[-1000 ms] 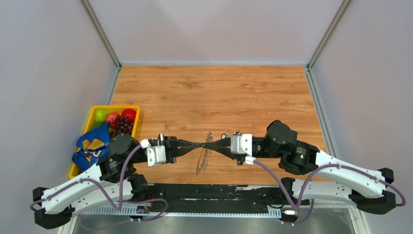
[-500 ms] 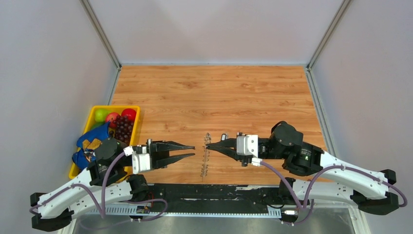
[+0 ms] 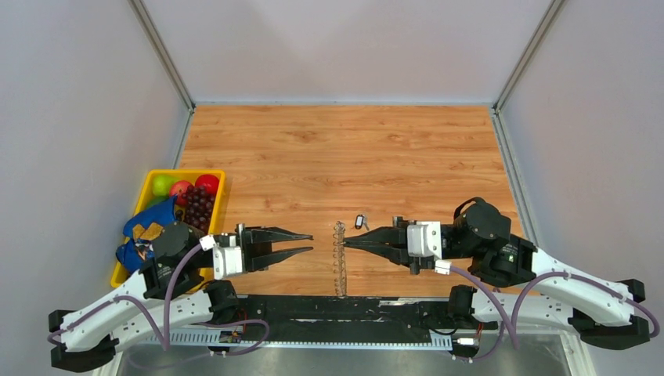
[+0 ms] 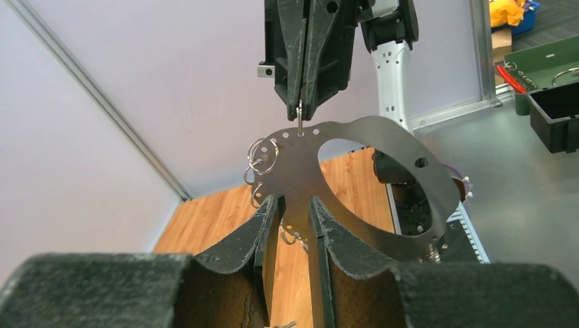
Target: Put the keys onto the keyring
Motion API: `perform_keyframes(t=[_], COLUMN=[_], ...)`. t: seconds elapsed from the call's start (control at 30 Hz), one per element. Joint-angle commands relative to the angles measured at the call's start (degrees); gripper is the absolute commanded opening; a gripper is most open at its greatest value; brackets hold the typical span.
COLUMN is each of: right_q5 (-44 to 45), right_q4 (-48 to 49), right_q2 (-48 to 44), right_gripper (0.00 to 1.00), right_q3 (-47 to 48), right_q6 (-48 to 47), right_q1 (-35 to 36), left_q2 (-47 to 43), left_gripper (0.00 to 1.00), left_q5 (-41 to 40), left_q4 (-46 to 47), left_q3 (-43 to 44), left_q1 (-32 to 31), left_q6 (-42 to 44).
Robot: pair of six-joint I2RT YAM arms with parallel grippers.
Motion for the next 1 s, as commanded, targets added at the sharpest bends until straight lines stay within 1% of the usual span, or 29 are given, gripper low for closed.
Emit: perform_keyframes(t=[0.0,0.1,0.17,0.2,0.23,0.3,0.37,0.47,0.5,0.6,0.63,0.67,0.77,0.8,0.9,0.93,0.97], right_q5=[-1.7,1.2,6.4,9.2,11.7,16.6,21.9,28.5,30.1,35.1,37.6,40.8,49.1,50.7,53.0,53.4,53.8], right_q4=[2.4,2.3,2.0,1.5,1.0,-0.3,-3.2,-7.3,-8.4,-10.5,-11.2,-12.1,-14.8,-15.5,-16.6,-16.7,-16.8], right_q2=[-1.2,-2.1,-2.9,-3.3,-3.7,-4.8,-5.6,-7.0,-7.7,-10.4,-11.2,-12.0,-14.1,-14.7,-15.6,-15.9,-16.2], right_gripper=[0.00,0.00,0.00,0.00,0.00,0.00,0.00,0.00,0.00,0.00,0.00,0.00,0.00,0.00,0.00,0.00,0.00], right_q3=[0.1,-0.6,-1.1,-1.2,-1.3,-1.2,-0.4,0.5,0.5,-0.7,-1.0,-1.2,-1.7,-1.9,-2.7,-3.1,-3.5], right_q6=[0.9,1.6,3.1,4.0,5.0,7.7,11.1,16.1,17.6,21.3,22.7,24.2,28.6,29.8,32.3,32.8,33.3], right_q1=[0.1,0.1,0.1,0.1,0.1,0.1,0.1,0.1,0.1,0.1,0.1,0.1,0.1,0.1,0.1,0.1,0.1], left_q2=[2.0,3.0,4.6,5.2,6.4,8.7,11.3,14.6,15.9,18.0,19.0,19.6,23.6,24.6,30.3,32.7,33.8], left_gripper=[0.29,0.29,0.30,0.31,0.32,0.34,0.37,0.39,0.41,0.45,0.46,0.49,0.54,0.57,0.60,0.60,0.60], left_q5=[-0.8,-2.3,-4.2,-6.4,-7.6,-12.9,-15.4,-17.9,-19.0,-22.1,-24.5,-25.7,-30.5,-31.0,-30.9,-29.8,-26.7], left_q4=[3.1,3.5,4.0,4.2,4.2,3.7,2.8,2.0,3.1,7.2,9.3,10.3,12.5,12.9,15.3,16.0,18.0], left_q3=[-0.2,-0.2,-0.3,-0.2,-0.1,0.2,0.6,0.6,0.2,-3.1,-3.8,-4.7,-5.1,-5.0,-4.6,-4.5,-4.6], left_q1=[-0.2,-0.2,-0.1,-0.1,-0.1,-0.2,-0.2,-0.1,-0.1,-0.1,-0.1,-0.1,-0.1,-0.1,0.6,2.1,3.2], left_q6=[-0.3,-1.3,-3.6,-4.8,-7.5,-10.8,-12.9,-14.0,-14.5,-14.9,-16.2,-17.2,-18.3,-18.7,-19.3,-20.7,-21.8])
